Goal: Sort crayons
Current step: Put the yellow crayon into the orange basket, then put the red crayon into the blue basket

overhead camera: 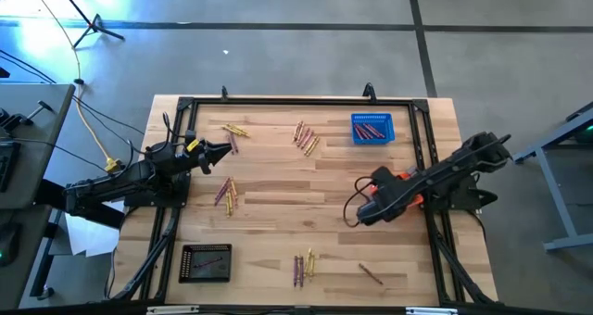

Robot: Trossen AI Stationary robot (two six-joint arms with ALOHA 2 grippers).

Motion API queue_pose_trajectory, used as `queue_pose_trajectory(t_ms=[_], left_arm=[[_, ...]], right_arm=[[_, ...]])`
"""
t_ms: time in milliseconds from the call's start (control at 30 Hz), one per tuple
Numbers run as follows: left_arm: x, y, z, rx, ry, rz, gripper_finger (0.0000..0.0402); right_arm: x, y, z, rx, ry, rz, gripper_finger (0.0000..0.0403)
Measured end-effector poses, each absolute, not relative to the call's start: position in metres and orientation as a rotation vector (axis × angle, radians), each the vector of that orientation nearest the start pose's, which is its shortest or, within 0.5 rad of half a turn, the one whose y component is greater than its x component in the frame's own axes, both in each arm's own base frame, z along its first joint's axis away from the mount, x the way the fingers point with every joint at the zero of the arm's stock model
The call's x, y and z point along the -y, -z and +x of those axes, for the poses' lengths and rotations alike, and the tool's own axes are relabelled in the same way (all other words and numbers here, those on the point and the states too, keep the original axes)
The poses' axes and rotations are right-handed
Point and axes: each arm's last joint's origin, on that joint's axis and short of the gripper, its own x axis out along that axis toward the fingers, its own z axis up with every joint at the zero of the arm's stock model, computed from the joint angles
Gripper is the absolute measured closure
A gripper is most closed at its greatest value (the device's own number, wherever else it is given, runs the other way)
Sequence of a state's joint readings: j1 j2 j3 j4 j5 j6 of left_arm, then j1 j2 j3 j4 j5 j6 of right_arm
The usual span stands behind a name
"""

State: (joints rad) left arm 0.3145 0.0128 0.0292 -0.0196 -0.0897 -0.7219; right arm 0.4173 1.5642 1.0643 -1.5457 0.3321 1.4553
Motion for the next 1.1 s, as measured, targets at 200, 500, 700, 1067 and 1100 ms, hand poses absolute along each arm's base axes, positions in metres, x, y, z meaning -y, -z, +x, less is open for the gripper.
queue_pose_trajectory(t_ms=[200,500,700,1067,1100], left_arm=[[-0.032,-0.171,0.091,0.143,-0.387,-0.712,0.0296],[-0.032,-0.171,0.091,0.142,-0.387,-0.712,0.0296],[-0.032,-0.171,0.091,0.142,-0.387,-0.712,0.0296],[-0.032,-0.171,0.091,0.142,-0.388,-0.712,0.0296],[-0.032,-0.171,0.091,0.142,-0.387,-0.712,0.0296]], right_arm=[[-0.074,-0.205,0.201,-1.478,1.176,0.282,0.0386],[-0.074,-0.210,0.205,-1.495,1.155,0.306,0.0324],[-0.084,-0.236,0.220,-1.498,1.077,0.482,0.0305],[-0.164,-0.263,0.262,-1.160,0.479,0.894,0.0304],[-0.172,-0.257,0.264,-1.151,0.459,0.915,0.0304]])
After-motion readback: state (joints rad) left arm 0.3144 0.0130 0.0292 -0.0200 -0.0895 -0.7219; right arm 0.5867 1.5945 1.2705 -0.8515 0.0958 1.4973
